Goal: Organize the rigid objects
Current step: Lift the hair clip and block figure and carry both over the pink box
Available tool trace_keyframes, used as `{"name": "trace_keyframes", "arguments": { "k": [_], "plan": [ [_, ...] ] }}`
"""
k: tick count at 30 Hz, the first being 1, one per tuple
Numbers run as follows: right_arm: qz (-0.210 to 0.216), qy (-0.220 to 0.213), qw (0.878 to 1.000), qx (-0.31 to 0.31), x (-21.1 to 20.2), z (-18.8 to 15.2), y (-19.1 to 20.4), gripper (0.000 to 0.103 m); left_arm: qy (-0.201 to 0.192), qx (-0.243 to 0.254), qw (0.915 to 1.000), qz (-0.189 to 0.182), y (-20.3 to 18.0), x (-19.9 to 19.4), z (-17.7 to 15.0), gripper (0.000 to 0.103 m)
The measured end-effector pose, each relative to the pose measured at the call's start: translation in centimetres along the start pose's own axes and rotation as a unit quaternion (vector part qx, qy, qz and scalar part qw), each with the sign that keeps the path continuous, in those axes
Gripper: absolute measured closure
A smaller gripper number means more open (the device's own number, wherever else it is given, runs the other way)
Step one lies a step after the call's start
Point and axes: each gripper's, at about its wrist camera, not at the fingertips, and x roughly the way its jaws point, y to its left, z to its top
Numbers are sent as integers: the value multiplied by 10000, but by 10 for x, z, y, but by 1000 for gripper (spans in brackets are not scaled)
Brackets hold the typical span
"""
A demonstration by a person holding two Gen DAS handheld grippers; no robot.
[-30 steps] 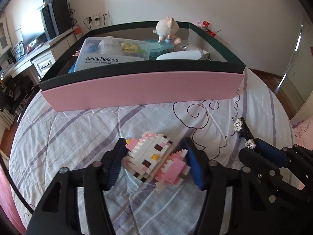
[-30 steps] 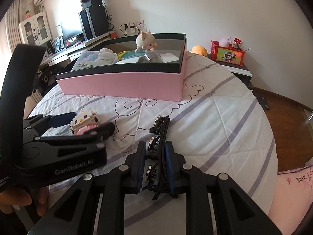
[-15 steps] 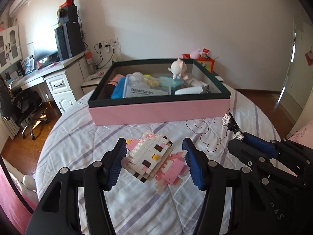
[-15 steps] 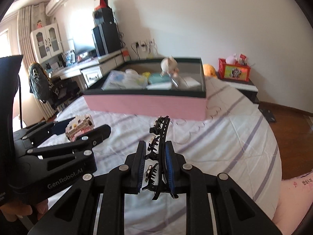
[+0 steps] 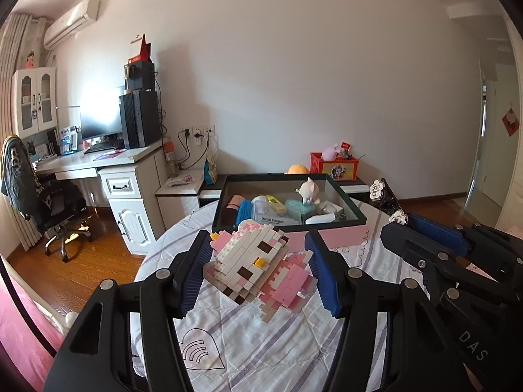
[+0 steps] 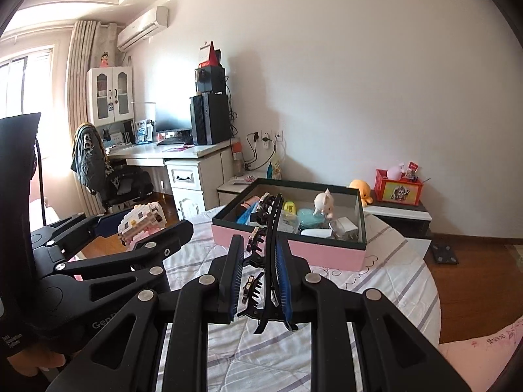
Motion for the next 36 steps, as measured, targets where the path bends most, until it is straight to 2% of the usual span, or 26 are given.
{"name": "trace_keyframes", "arguments": {
  "k": [8, 15, 22, 29, 32, 36],
  "plan": [
    [-96, -320, 9992, -230, -27, 13, 27, 83, -333, -74, 9994, 95, 16, -37, 9, 43],
    [-30, -438, 9986, -306, -34, 18, 37, 83, -429, -180, 9988, 168, 26, -45, 12, 43],
    [-14, -396, 9987, -314, -29, 16, 31, 83, -390, -106, 9991, 140, 23, -35, 13, 43],
    [-69, -280, 9990, -335, -1, 23, 17, 83, -314, 58, 9994, 90, 18, 2, 25, 43],
    [-189, -192, 9989, -387, 21, 29, 3, 83, -186, 95, 9997, -127, 20, 31, 40, 43],
    [-342, -4, 9988, -349, 60, 38, -23, 83, 14, 373, 9993, -97, 15, 86, 59, 43]
  ]
}}
